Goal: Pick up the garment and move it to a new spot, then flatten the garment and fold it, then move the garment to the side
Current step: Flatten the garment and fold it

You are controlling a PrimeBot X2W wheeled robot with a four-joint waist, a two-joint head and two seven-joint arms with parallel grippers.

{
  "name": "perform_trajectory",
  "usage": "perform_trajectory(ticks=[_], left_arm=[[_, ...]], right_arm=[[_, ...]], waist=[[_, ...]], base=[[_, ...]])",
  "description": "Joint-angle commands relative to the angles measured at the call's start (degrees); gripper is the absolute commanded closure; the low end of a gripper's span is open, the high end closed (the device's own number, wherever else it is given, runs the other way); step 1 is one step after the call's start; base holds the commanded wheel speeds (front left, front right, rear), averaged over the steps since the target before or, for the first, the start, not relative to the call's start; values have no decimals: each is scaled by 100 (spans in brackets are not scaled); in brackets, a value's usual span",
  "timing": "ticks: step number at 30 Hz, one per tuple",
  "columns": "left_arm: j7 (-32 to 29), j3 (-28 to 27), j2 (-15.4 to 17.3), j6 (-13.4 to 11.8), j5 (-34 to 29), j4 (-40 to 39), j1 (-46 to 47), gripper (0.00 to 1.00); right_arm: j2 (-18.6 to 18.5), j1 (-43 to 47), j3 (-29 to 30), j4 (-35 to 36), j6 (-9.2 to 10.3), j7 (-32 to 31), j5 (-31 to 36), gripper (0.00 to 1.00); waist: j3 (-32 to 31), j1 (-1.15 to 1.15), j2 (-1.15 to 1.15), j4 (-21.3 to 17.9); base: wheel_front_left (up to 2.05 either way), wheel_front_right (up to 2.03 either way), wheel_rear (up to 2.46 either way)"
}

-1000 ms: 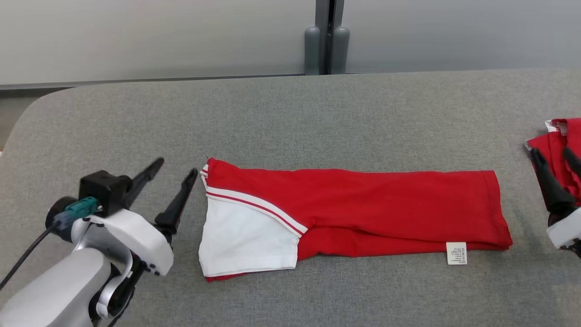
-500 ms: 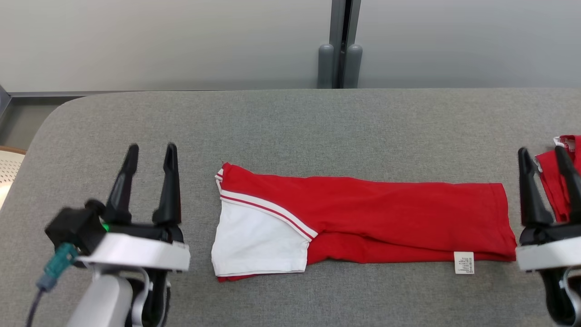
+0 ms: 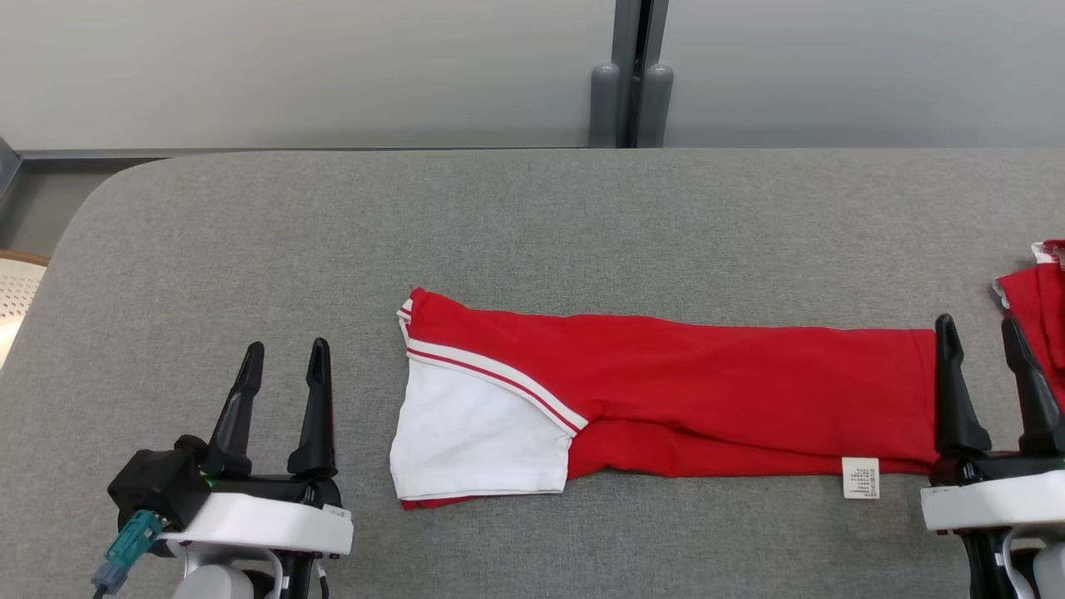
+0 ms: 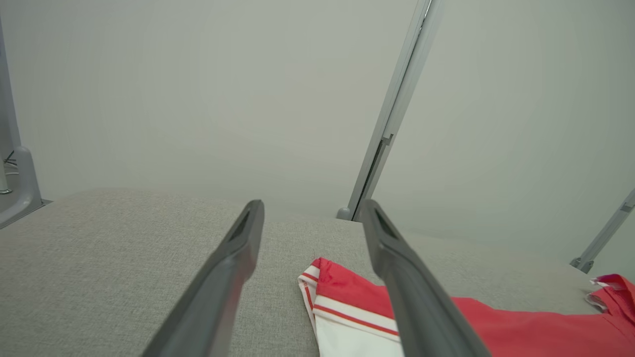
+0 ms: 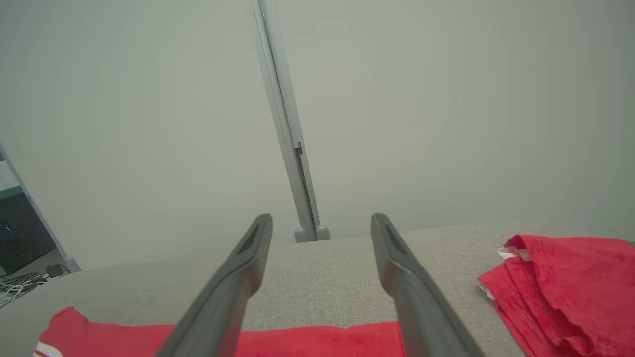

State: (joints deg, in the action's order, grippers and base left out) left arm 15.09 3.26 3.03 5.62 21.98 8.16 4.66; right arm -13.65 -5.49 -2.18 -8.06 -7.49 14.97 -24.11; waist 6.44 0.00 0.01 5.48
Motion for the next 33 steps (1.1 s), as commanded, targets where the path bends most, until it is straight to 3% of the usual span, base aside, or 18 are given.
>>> perform_trajectory(ticks=[1, 14, 20, 26, 27, 28, 33], left_arm=[[6, -26, 7, 56, -79, 34, 82, 0], [6, 324, -2, 152, 83, 265, 300, 0], [6, 356, -2, 170, 143, 408, 348, 0], [7, 388, -1, 177, 130, 434, 398, 0], [7, 385, -1, 178, 135, 436, 406, 0], [7, 375, -1, 179, 136, 440, 418, 0], [7, 216, -5, 185, 66, 466, 487, 0]], right_arm=[[32, 19, 94, -212, 0, 29, -57, 0], [418, -505, 818, -2381, 0, 29, -316, 0], [433, -878, 904, -3241, 0, 30, -308, 0], [499, -1036, 815, -3664, 0, 8, -504, 0], [493, -1060, 778, -3728, 0, 7, -543, 55], [475, -1074, 741, -3779, 0, 1, -566, 100], [298, -1148, 747, -3875, 3, 1, -594, 100]], waist=[[49, 0, -1, 32], [351, 0, -1, 234], [484, 0, -1, 310], [531, 0, -1, 333], [531, 0, -1, 333], [530, 0, -1, 330], [502, 0, -1, 302]], base=[[0, 0, 0], [0, 0, 0], [0, 0, 0], [0, 0, 0], [0, 0, 0], [0, 0, 0], [0, 0, 0]])
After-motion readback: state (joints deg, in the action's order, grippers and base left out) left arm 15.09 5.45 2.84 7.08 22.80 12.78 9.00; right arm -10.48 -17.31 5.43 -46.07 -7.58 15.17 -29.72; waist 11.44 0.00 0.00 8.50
